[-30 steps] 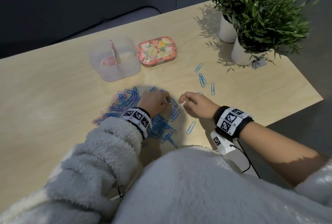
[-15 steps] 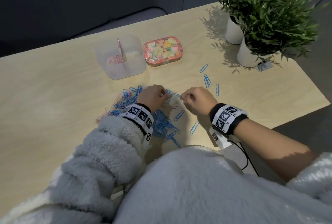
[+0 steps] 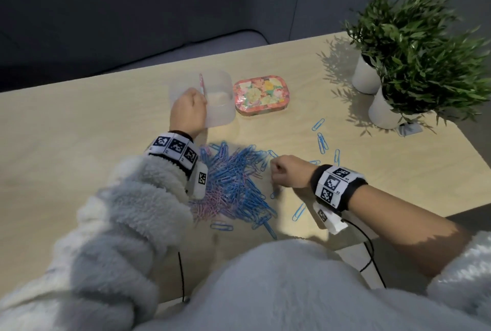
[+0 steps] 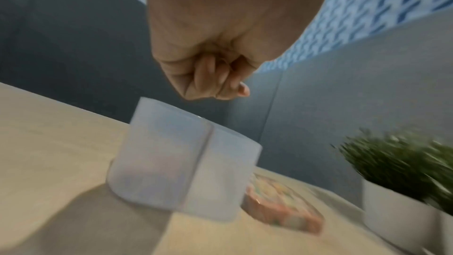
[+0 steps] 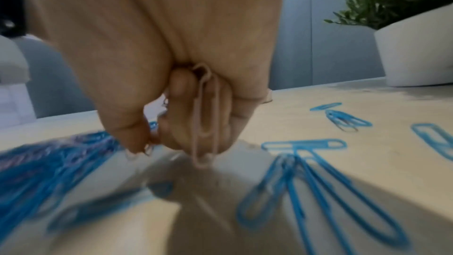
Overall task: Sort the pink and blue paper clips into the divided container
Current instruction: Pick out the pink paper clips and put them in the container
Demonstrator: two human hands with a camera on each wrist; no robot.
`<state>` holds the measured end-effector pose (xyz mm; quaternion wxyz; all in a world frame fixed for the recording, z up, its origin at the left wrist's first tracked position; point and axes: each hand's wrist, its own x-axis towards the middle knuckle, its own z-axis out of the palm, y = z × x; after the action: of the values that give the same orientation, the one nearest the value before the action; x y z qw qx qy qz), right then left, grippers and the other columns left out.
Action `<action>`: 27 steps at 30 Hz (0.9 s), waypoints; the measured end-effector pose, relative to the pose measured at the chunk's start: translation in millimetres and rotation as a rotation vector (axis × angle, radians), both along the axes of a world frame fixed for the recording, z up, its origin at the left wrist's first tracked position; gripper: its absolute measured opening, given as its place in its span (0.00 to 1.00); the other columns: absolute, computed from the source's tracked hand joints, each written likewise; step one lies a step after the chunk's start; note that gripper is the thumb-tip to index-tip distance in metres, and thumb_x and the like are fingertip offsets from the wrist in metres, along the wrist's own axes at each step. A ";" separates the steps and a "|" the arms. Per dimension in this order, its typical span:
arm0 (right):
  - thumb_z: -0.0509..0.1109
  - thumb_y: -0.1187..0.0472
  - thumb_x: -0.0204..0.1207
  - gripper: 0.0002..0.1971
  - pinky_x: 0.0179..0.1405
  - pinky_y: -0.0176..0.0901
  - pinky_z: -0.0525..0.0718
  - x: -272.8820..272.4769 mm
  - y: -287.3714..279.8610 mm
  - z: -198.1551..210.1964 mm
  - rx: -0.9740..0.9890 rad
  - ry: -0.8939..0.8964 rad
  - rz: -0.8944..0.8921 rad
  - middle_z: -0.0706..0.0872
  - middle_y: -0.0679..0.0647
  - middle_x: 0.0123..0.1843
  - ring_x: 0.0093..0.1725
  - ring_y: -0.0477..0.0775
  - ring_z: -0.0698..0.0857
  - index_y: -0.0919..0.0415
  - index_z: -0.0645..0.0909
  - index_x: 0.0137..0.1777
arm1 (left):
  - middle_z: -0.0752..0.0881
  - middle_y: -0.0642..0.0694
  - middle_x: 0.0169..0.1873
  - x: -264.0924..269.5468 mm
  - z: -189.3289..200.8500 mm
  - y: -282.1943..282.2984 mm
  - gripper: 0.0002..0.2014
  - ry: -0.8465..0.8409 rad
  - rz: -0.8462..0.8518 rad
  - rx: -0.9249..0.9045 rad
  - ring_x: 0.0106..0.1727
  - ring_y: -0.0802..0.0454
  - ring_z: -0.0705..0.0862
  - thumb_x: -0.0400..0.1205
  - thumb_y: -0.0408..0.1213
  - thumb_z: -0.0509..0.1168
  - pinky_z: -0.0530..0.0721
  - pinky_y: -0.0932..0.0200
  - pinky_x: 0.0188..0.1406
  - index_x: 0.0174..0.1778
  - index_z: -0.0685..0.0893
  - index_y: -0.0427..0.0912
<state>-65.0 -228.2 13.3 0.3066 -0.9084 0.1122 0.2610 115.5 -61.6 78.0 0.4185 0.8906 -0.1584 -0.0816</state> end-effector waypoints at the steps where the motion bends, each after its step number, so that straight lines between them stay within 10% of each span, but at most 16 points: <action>1: 0.60 0.65 0.77 0.09 0.33 0.43 0.71 5.4 -2.2 6.3 0.102 -0.015 -0.044 0.73 0.54 0.29 0.30 0.53 0.72 0.60 0.70 0.35 | 0.85 0.34 0.45 12.0 4.8 0.7 0.15 0.009 0.034 -0.021 0.47 0.49 0.82 0.80 0.34 0.49 0.73 0.55 0.45 0.40 0.81 0.36; 4: 0.55 0.68 0.81 0.15 0.13 0.31 0.64 26.8 -4.3 37.3 0.391 -0.079 -0.197 0.69 0.55 0.22 0.13 0.44 0.64 0.62 0.68 0.31 | 0.81 0.35 0.43 39.3 5.0 -5.5 0.16 0.124 0.062 -0.052 0.32 0.62 0.83 0.82 0.27 0.48 0.77 0.61 0.37 0.34 0.76 0.43; 8: 0.51 0.70 0.82 0.16 0.09 0.27 0.57 65.3 -2.1 76.6 0.597 -0.140 -0.327 0.73 0.51 0.14 0.09 0.41 0.62 0.64 0.69 0.32 | 0.82 0.25 0.57 59.3 -6.2 -12.8 0.17 0.248 0.080 -0.104 0.31 0.45 0.80 0.82 0.27 0.48 0.83 0.55 0.43 0.51 0.83 0.29; 14: 0.56 0.68 0.75 0.14 0.15 0.31 0.57 140.8 22.2 94.5 0.728 -0.247 -0.454 0.70 0.56 0.20 0.12 0.48 0.62 0.60 0.71 0.28 | 0.81 0.31 0.63 70.6 -21.9 0.3 0.16 0.318 0.119 -0.104 0.63 0.35 0.80 0.83 0.31 0.52 0.76 0.41 0.70 0.60 0.81 0.33; 23: 0.51 0.70 0.80 0.08 0.14 0.31 0.68 222.3 95.7 83.2 0.711 -0.455 -0.581 0.73 0.53 0.30 0.21 0.45 0.69 0.60 0.71 0.49 | 0.83 0.49 0.47 -8.0 -25.0 66.2 0.12 0.058 0.103 -0.255 0.52 0.50 0.81 0.81 0.28 0.55 0.82 0.53 0.55 0.45 0.82 0.46; 27: 0.60 0.61 0.80 0.11 0.40 0.45 0.81 226.7 96.8 69.6 0.692 -0.351 -0.542 0.84 0.61 0.40 0.36 0.54 0.77 0.62 0.78 0.39 | 0.84 0.50 0.46 -44.6 -43.2 83.7 0.10 0.215 -0.007 -0.070 0.48 0.57 0.80 0.83 0.29 0.56 0.76 0.63 0.49 0.46 0.82 0.43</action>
<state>161.7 -131.5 82.9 0.6628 -0.7212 0.1983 0.0361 70.9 22.1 34.9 0.4638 0.8609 -0.1186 -0.1724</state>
